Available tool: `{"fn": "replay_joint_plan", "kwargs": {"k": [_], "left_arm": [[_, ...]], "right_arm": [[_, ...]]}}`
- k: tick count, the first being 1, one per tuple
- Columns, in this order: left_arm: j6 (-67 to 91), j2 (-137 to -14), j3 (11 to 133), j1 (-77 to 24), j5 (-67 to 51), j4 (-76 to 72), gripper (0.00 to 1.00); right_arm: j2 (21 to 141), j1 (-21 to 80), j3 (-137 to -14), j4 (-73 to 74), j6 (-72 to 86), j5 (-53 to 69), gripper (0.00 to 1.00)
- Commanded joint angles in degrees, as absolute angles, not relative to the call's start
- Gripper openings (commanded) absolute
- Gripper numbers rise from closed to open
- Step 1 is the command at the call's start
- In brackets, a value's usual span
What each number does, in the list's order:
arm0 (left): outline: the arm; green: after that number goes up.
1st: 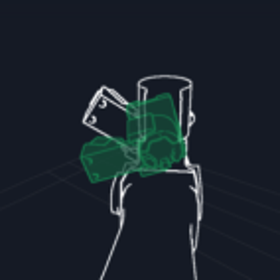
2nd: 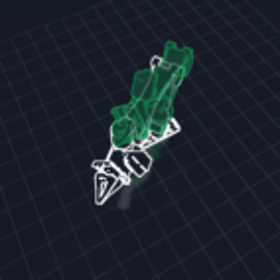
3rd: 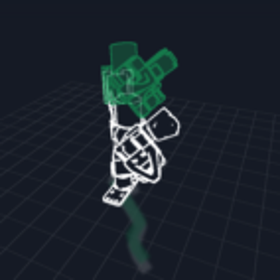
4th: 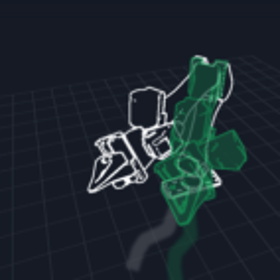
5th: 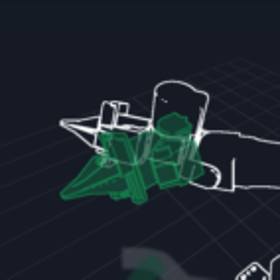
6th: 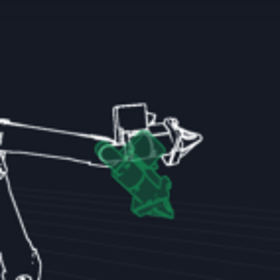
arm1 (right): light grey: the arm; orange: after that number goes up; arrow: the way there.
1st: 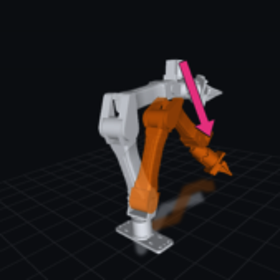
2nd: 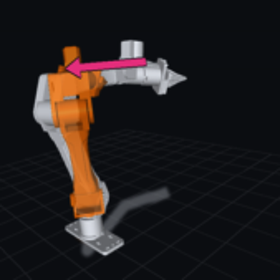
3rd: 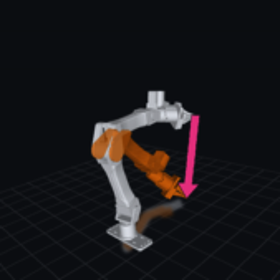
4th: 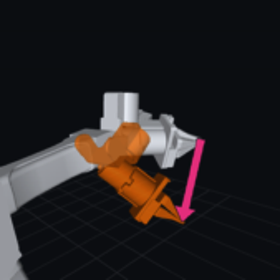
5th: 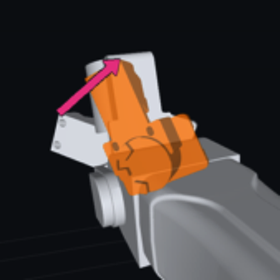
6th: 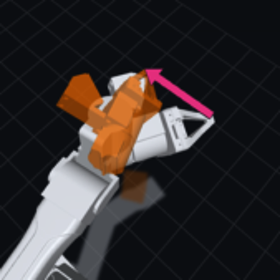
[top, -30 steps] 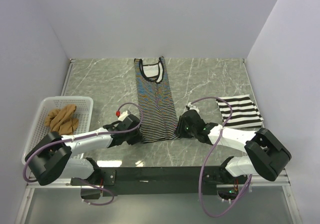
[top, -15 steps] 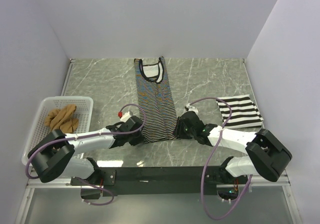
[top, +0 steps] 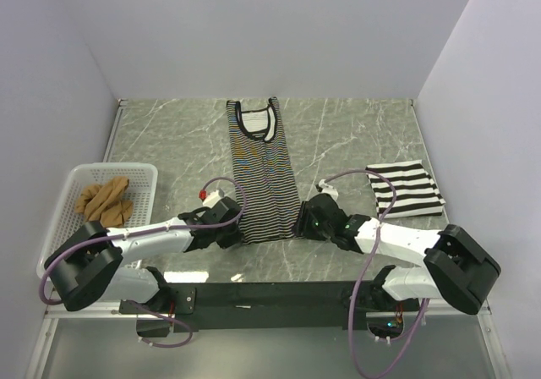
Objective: Fold and stack the tank tops
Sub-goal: Fold the tank top
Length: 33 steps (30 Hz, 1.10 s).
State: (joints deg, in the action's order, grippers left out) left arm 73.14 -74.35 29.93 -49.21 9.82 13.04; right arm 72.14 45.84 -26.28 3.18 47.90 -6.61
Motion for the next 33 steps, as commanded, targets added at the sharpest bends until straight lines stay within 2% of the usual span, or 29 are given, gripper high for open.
{"fn": "replay_joint_plan", "kwargs": {"k": [1,6,9,14,21,33], "left_arm": [[72.42,-74.44,28.92,-49.57,10.37,19.34,0.01],[72.33,-74.27,28.65,-49.48,10.11,19.25,0.01],[72.33,-73.74,28.56,-49.48,10.37,19.69,0.01],[72.25,-72.34,28.48,-49.57,10.55,20.39,0.01],[72.07,-72.07,28.48,-49.57,10.72,20.74,0.01],[71.63,-71.19,28.65,-49.57,10.46,21.45,0.00]], "right_arm": [[70.15,46.50,-22.50,9.06,50.27,-8.26,0.58],[65.93,46.32,-21.01,8.79,52.29,-8.70,0.64],[64.34,45.53,-20.74,9.58,52.82,-9.58,0.64],[65.39,41.85,-20.22,8.53,52.65,-7.75,0.54],[70.57,41.84,-21.62,5.28,51.51,-5.54,0.44],[75.76,45.35,-19.60,3.69,53.08,-2.99,0.34]]}}
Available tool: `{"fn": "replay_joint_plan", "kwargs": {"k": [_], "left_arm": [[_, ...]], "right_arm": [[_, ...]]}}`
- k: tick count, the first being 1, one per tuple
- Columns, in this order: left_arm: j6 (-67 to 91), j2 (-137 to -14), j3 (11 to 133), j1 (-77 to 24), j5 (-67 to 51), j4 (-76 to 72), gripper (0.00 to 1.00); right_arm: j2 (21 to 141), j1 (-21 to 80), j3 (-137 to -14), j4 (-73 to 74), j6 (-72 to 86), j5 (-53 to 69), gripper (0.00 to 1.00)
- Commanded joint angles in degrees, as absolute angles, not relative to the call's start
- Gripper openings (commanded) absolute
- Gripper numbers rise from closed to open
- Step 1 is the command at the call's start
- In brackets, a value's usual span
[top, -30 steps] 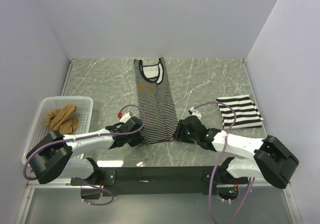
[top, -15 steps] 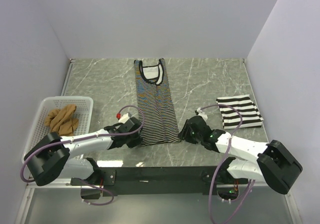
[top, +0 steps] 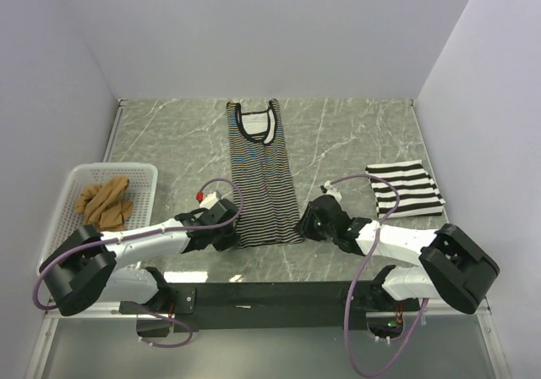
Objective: Fold and stack the tank tops
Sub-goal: Fold the tank top
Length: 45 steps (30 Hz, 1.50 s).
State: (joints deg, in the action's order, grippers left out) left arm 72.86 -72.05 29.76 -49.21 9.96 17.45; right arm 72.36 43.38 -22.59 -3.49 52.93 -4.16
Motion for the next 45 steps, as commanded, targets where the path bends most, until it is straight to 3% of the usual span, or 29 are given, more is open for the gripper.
{"fn": "replay_joint_plan", "kwargs": {"k": [1,6,10,11,23,30,37,45], "left_arm": [[71.46,-71.10,28.65,-49.57,10.37,21.53,0.01],[70.93,-71.19,28.56,-49.75,9.41,21.01,0.01],[71.19,-71.02,29.09,-52.03,9.40,21.88,0.01],[71.28,-70.75,29.35,-52.64,9.75,22.58,0.01],[79.45,-63.38,34.72,-64.77,13.89,35.59,0.01],[84.11,-62.84,36.12,-70.49,15.20,37.18,0.01],[75.16,-62.84,41.56,-61.27,16.17,34.37,0.00],[65.49,-68.46,48.51,-48.17,15.03,30.41,0.01]], "right_arm": [[75.94,46.57,-19.34,3.69,53.43,-3.34,0.33],[78.04,47.81,-18.55,2.81,54.23,-3.52,0.28],[76.56,47.81,-18.28,4.21,53.97,-4.22,0.11],[75.68,47.73,-18.28,5.70,53.79,-4.65,0.01],[53.11,51.94,-19.25,22.13,54.66,-5.80,0.00],[48.08,57.04,-20.91,27.33,57.31,-7.38,0.00],[55.89,55.55,-33.11,27.51,51.26,-12.21,0.00],[68.81,46.78,-44.90,22.59,43.77,-9.50,0.00]]}}
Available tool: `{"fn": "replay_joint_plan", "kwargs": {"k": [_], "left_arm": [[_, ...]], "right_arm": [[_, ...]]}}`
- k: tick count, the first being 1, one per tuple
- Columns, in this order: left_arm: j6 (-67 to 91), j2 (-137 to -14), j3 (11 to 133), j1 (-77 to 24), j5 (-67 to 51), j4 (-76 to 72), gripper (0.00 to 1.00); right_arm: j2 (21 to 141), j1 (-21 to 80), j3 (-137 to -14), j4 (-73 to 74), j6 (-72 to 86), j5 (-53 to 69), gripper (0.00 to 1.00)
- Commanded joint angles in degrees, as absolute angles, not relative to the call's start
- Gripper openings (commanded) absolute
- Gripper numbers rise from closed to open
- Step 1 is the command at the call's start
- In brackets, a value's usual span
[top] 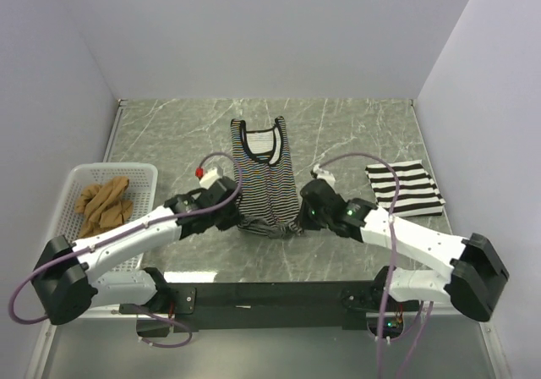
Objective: Fold and stack the tank tops
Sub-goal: Fold the tank top
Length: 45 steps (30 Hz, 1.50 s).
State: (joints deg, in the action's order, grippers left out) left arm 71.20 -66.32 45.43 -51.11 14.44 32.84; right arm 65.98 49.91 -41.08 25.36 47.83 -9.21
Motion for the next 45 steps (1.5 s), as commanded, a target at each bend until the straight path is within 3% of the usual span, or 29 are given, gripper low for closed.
{"fn": "replay_joint_plan", "kwargs": {"k": [1,22,23,25,27,30,32,35,39,45], "left_arm": [[64.96,-69.42,49.82,-47.29,14.94,29.98,0.01],[54.14,-97.63,72.14,-26.73,8.10,19.61,0.01],[53.18,-100.08,72.77,-25.67,7.39,18.82,0.01],[52.65,-104.12,74.61,-24.88,6.77,17.24,0.02],[50.89,-106.77,75.76,-23.65,5.10,15.30,0.16],[49.66,-108.89,76.11,-22.15,2.91,11.00,0.42],[48.87,-108.11,76.02,-21.45,3.94,10.80,0.55],[49.91,-104.34,74.10,-20.83,5.36,10.81,0.64],[52.82,-99.41,69.63,-21.00,7.82,12.65,0.63],[55.37,-95.10,65.74,-25.04,5.01,11.69,0.46]], "right_arm": [[69.78,45.71,-46.65,21.89,42.55,-8.88,0.00],[107.63,26.81,-80.30,18.72,32.26,5.88,0.00],[109.06,26.46,-81.46,18.46,31.99,6.85,0.02],[112.13,25.67,-84.10,17.06,31.64,8.34,0.19],[114.25,25.14,-87.51,17.57,30.94,8.79,0.37],[116.28,24.08,-89.47,17.93,30.06,7.48,0.52],[115.93,22.94,-89.74,18.46,28.92,6.68,0.55],[113.21,21.72,-88.42,18.37,28.04,3.97,0.58],[108.12,21.62,-84.83,18.63,28.56,0.09,0.59],[106.60,23.20,-82.17,16.70,29.71,-2.91,0.55]]}}
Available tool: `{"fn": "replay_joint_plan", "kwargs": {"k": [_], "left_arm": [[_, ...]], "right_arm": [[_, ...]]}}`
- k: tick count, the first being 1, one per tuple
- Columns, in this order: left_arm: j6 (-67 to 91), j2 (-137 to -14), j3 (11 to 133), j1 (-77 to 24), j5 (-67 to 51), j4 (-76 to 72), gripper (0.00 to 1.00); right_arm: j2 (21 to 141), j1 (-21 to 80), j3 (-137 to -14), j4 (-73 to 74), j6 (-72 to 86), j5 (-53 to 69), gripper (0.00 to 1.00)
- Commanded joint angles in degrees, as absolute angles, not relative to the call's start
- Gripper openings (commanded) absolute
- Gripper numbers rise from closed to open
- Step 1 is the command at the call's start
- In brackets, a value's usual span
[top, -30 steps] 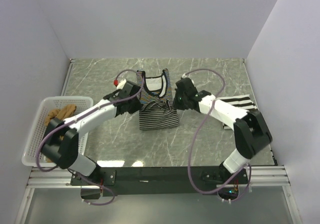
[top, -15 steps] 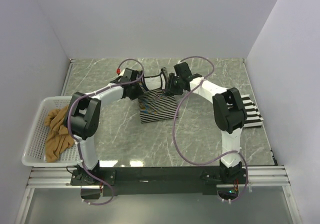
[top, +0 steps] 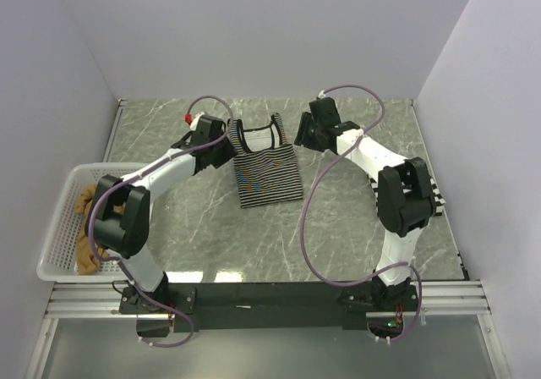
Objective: Fold and stack the tank tops
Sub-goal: Fold the tank top
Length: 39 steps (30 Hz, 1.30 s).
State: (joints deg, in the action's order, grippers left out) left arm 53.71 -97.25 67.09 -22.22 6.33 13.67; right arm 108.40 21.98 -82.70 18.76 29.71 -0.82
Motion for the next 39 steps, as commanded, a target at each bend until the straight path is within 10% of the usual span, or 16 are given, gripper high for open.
{"fn": "replay_joint_plan", "kwargs": {"k": [1,11,24,39], "left_arm": [[55.63,-95.36,65.66,-25.83,4.49,11.52,0.39],[61.43,-101.07,63.99,-33.31,7.91,12.83,0.12],[64.07,-105.12,57.49,-34.89,9.49,11.78,0.11],[60.99,-88.62,56.09,-34.89,6.42,18.11,0.69]], "right_arm": [[107.39,23.38,-82.79,17.22,29.53,-2.55,0.53],[119.52,24.34,-92.80,18.45,27.25,2.20,0.45],[120.17,24.43,-94.14,24.52,25.93,-3.42,0.52],[90.45,25.49,-52.14,7.59,35.06,2.01,0.60]]}}
